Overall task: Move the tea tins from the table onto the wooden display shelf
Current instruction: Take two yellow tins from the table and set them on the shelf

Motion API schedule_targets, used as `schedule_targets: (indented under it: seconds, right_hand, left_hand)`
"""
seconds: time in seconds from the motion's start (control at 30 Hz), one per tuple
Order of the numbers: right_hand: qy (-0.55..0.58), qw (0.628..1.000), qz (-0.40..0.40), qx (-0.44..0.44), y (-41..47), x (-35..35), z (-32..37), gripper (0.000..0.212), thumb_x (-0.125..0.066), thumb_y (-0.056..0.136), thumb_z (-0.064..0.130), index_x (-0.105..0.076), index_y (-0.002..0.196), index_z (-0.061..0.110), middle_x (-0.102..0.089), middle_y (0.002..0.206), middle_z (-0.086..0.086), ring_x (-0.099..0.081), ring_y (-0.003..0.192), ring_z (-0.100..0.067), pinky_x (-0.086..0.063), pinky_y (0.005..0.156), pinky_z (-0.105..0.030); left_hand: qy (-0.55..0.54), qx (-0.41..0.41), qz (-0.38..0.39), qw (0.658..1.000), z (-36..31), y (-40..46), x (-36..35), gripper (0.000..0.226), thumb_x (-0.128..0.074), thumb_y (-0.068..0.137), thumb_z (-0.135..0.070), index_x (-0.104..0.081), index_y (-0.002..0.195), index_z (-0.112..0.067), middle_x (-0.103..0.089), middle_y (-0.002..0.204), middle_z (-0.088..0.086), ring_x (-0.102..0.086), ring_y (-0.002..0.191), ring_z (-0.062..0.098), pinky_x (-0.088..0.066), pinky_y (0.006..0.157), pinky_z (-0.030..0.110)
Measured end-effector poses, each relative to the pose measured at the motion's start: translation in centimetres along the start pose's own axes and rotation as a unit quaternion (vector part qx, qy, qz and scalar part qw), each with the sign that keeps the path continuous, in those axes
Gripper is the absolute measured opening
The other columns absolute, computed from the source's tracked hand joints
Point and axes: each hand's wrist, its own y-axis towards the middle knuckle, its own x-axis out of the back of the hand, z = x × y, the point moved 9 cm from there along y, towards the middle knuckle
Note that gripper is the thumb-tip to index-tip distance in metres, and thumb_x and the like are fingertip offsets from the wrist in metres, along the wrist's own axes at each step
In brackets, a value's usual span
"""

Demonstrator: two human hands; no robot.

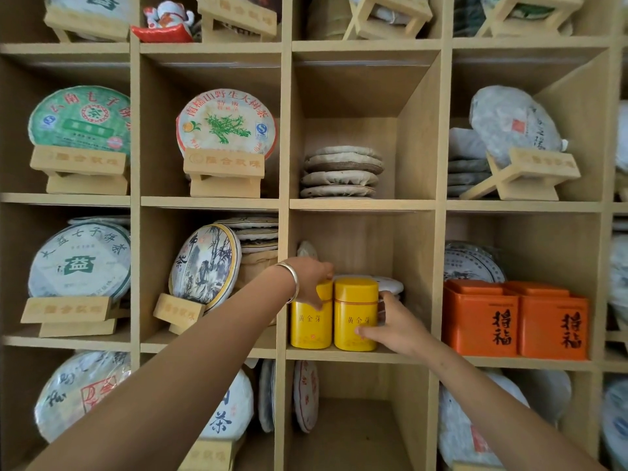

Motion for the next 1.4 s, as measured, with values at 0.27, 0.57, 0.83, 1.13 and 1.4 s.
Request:
schedule_targets:
  seconds: [0.27, 0.57, 0.83, 1.13, 1.4]
  right_hand:
    - [0.007, 1.000, -0.005, 0.017, -2.4, -0.6, -2.4, 0.073, -0.082, 0.069, 0.045, -0.040, 0.127, 0.034, -0.053, 0.115, 0.020, -0.058, 0.103, 0.003, -0.047, 0.081, -0.012]
    - [-0.018, 0.999, -0.032, 0.032, -2.3, -1.5, -2.7, 0.075, -0.081, 0.073, 0.040, -0.037, 0.132, 0.026, -0.054, 0.113, 0.014, -0.057, 0.102, -0.004, -0.048, 0.080, -0.015]
    - [-0.014, 0.999, -0.032, 0.031, -2.1, -1.5, -3.0, 0.073, -0.081, 0.074, 0.037, -0.037, 0.131, 0.024, -0.054, 0.105, 0.016, -0.058, 0.093, 0.002, -0.047, 0.072, -0.012]
    - [-0.006, 0.999, -0.023, 0.029, -1.9, -1.5, -3.3, 0.073, -0.082, 0.073, 0.038, -0.039, 0.131, 0.026, -0.056, 0.108, 0.013, -0.059, 0.095, 0.000, -0.048, 0.074, -0.014]
    - [-0.006, 0.999, -0.026, 0.031, -1.9, -1.6, -3.4, 0.074, -0.081, 0.072, 0.040, -0.038, 0.131, 0.026, -0.057, 0.111, 0.012, -0.060, 0.098, -0.003, -0.052, 0.083, -0.022]
  left_hand:
    - [-0.157, -0.036, -0.138, 0.977, 0.4, -1.1, 1.7, 0.061, -0.068, 0.082, -0.041, -0.045, 0.136, -0.026, -0.051, 0.130, 0.007, -0.050, 0.118, 0.024, -0.043, 0.098, 0.036]
    - [-0.139, -0.049, -0.123, 0.981, -1.0, -0.7, -0.6, 0.059, -0.067, 0.082, -0.043, -0.045, 0.135, -0.028, -0.054, 0.133, 0.000, -0.049, 0.121, 0.020, -0.045, 0.097, 0.039]
    - [-0.145, -0.051, -0.139, 0.978, -1.0, -0.7, -0.5, 0.058, -0.068, 0.082, -0.040, -0.046, 0.135, -0.028, -0.055, 0.131, 0.000, -0.049, 0.119, 0.020, -0.044, 0.096, 0.036]
    - [-0.152, -0.049, -0.142, 0.977, -1.0, -0.5, -0.4, 0.055, -0.069, 0.081, -0.038, -0.048, 0.131, -0.028, -0.056, 0.129, 0.000, -0.050, 0.116, 0.019, -0.044, 0.093, 0.032]
    - [-0.140, -0.048, -0.136, 0.980, -1.2, -0.3, -0.3, 0.056, -0.070, 0.081, -0.029, -0.048, 0.132, -0.027, -0.056, 0.128, 0.001, -0.051, 0.116, 0.021, -0.044, 0.091, 0.033]
